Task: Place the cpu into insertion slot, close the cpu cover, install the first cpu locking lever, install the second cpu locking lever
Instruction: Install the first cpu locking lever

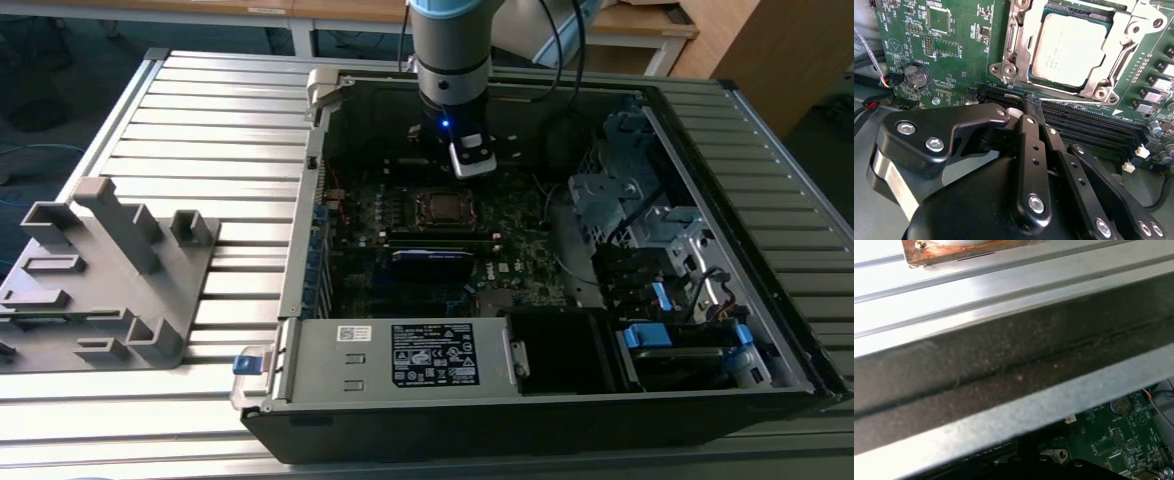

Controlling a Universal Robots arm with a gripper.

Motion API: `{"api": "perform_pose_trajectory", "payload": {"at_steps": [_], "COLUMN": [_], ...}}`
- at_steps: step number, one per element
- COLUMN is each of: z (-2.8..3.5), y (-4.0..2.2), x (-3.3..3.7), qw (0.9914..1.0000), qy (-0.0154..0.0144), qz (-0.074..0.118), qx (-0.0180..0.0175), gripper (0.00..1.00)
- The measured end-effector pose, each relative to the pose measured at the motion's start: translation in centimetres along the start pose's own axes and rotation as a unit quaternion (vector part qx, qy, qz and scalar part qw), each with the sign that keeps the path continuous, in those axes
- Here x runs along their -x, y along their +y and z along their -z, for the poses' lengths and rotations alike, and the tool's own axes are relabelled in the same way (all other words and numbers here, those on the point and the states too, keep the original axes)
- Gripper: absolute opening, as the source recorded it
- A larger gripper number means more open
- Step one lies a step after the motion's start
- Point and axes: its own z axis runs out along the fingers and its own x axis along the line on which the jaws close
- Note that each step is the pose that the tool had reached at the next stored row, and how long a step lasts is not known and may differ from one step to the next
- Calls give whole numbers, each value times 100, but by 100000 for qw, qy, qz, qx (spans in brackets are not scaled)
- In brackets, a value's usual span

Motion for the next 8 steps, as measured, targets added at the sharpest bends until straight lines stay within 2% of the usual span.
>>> {"api": "perform_pose_trajectory", "payload": {"at_steps": [8], "z": [-3], "y": [6], "x": [-4], "qw": [99997], "qy": [55], "qz": [-576], "qx": [442], "gripper": [11]}}
